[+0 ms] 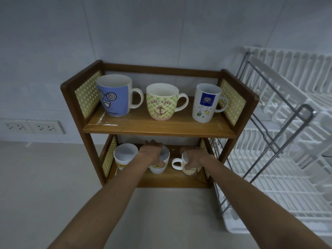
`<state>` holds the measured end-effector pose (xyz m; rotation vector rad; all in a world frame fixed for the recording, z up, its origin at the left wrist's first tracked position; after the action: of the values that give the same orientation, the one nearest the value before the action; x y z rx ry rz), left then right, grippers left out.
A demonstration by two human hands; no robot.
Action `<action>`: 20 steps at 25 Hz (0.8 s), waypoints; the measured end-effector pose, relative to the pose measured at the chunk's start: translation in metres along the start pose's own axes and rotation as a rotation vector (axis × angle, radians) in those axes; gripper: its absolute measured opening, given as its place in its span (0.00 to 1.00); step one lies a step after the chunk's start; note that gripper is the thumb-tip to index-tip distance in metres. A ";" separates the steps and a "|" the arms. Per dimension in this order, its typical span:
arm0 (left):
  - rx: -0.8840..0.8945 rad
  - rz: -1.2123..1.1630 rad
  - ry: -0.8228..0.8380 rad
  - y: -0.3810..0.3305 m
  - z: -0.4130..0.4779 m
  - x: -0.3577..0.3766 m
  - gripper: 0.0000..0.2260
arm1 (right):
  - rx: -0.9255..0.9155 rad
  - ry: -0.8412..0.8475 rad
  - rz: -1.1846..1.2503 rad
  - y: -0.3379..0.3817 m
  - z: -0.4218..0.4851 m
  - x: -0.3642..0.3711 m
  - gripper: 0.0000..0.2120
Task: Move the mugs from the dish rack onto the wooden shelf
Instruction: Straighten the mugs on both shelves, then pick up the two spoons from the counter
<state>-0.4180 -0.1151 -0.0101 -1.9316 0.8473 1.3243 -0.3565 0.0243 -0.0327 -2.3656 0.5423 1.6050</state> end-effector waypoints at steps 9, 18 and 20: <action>-0.004 -0.034 -0.019 0.004 -0.004 0.013 0.40 | 0.068 0.018 0.082 0.001 -0.020 0.006 0.38; 0.176 -0.466 -0.505 -0.118 -0.133 0.109 0.20 | -0.209 -0.094 0.773 -0.022 -0.207 0.090 0.18; 0.222 -0.541 -0.424 -0.168 -0.148 0.140 0.14 | -0.152 -0.052 0.712 -0.060 -0.225 0.105 0.12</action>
<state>-0.1655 -0.1555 -0.0759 -1.4815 0.2238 1.1787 -0.1073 -0.0273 -0.0470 -2.3624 1.4167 2.0241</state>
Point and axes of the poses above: each hand's wrist, its own z-axis towards the middle knuckle, its own x-axis out of the palm, y = z × x, the point moved 8 cm from there along z, towards the middle knuckle, and after that the axes turned 15 degrees about x, right-handed, at the moved point
